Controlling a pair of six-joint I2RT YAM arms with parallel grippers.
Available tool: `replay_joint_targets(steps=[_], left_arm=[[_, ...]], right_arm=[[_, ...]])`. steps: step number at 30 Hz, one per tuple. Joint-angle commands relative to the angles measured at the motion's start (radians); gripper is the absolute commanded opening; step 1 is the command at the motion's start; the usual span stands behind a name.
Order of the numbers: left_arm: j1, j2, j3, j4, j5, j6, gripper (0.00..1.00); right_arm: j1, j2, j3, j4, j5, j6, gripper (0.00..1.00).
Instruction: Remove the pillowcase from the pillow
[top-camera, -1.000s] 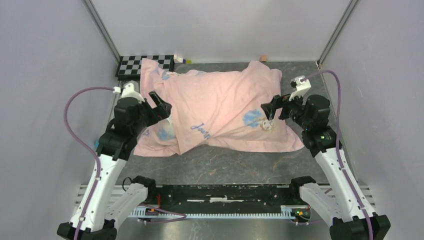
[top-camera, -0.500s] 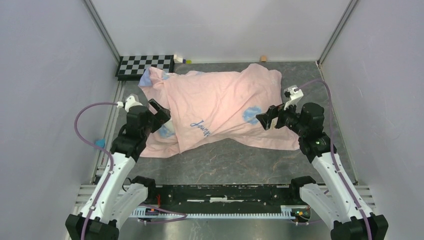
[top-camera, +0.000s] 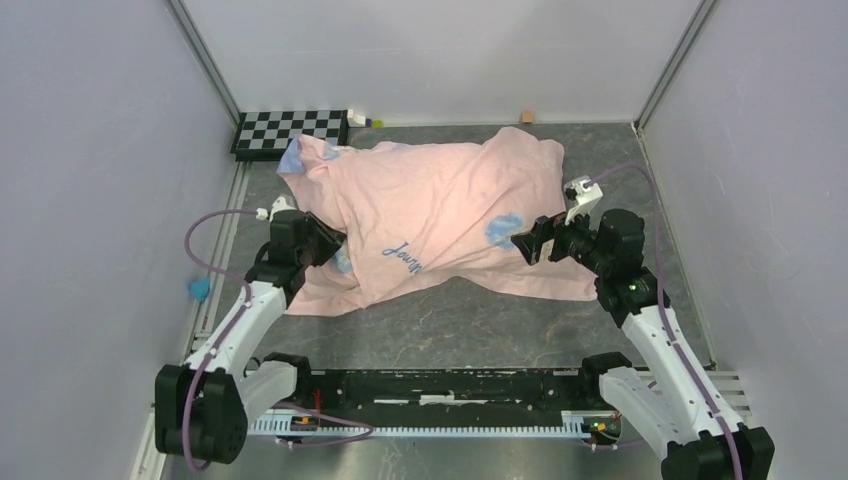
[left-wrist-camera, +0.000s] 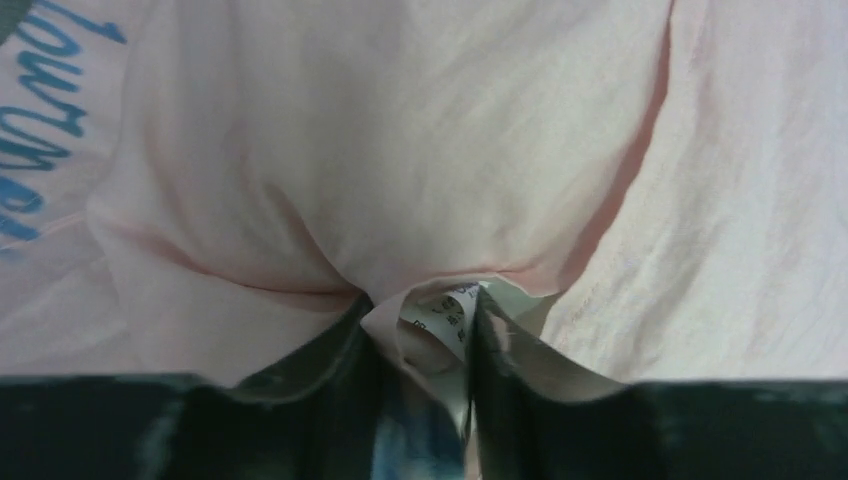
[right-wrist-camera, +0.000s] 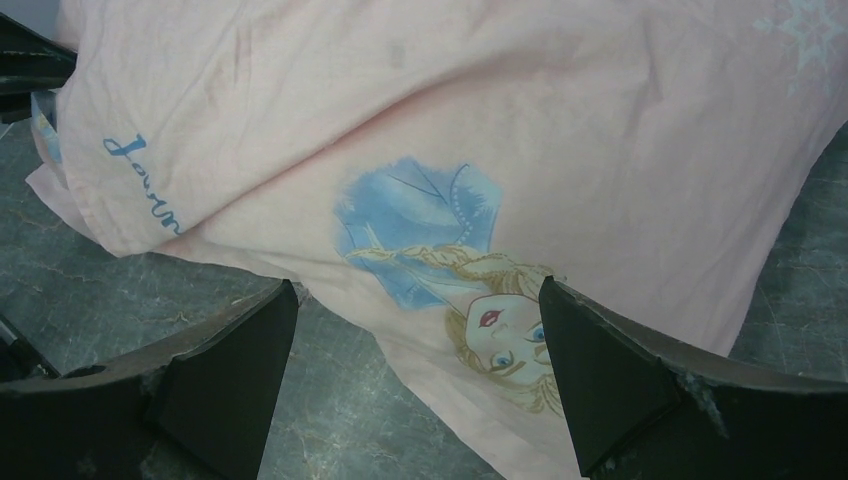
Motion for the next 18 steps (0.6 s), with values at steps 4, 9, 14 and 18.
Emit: replay_joint_targets(steps=[4,9,14,18], left_arm=[[-0.169,0.115,-0.054,0.284,0.342,-0.031,0.26],[-0.495,0.105,-0.028,0.294,0.206,-0.005,0.26],[-0.522,-0.045,-0.061,0.166,0.097,0.027,0.32],[-0.519,-0.168,-0.1,0.059,0.004,0.05,0.37]], right_arm=[[0.004,-0.037,-0.004,0.035,-0.042,-0.013,0.98],[0.012,-0.044,-0.007,0.052,-0.056,0.007,0.98],[0.076,-0.039,-0.002,0.05,-0.026,0.01,0.98],[0.233,0.005,0.033,0.023,0.125,-0.011,0.98]])
